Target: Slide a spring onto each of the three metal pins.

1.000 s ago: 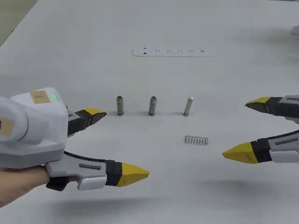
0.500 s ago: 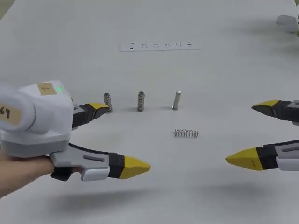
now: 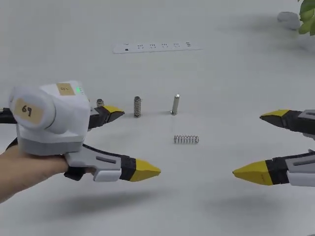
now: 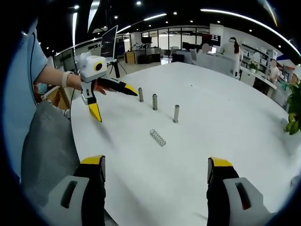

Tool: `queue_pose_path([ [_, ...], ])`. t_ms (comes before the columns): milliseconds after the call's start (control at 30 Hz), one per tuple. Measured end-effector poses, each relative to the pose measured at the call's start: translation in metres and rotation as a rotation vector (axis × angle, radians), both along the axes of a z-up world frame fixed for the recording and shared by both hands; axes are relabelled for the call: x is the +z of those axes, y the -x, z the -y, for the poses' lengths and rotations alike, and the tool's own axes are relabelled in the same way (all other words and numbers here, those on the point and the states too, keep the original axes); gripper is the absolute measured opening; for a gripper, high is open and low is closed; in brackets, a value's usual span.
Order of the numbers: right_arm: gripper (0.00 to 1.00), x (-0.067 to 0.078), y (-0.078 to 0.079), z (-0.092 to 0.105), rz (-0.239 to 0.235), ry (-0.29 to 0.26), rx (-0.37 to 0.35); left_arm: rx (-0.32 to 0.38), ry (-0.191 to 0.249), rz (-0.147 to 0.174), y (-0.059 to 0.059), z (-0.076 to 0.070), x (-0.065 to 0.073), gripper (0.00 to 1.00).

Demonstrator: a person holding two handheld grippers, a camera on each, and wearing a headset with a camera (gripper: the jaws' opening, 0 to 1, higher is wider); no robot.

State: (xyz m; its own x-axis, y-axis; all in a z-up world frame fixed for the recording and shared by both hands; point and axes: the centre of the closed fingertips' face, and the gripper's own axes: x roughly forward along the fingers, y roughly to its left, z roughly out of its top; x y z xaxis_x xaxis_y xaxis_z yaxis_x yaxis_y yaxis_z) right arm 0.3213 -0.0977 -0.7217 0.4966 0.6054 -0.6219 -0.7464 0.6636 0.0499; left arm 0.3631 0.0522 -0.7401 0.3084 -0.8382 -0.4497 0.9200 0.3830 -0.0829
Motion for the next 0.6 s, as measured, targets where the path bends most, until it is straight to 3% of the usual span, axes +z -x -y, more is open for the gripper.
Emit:
queue_pose_path([
  [600,0.87,-0.002,0.008,0.008,-0.015,-0.005,-0.032,-0.036,0.013,-0.04,-0.023,0.031,-0.033,0.58],
])
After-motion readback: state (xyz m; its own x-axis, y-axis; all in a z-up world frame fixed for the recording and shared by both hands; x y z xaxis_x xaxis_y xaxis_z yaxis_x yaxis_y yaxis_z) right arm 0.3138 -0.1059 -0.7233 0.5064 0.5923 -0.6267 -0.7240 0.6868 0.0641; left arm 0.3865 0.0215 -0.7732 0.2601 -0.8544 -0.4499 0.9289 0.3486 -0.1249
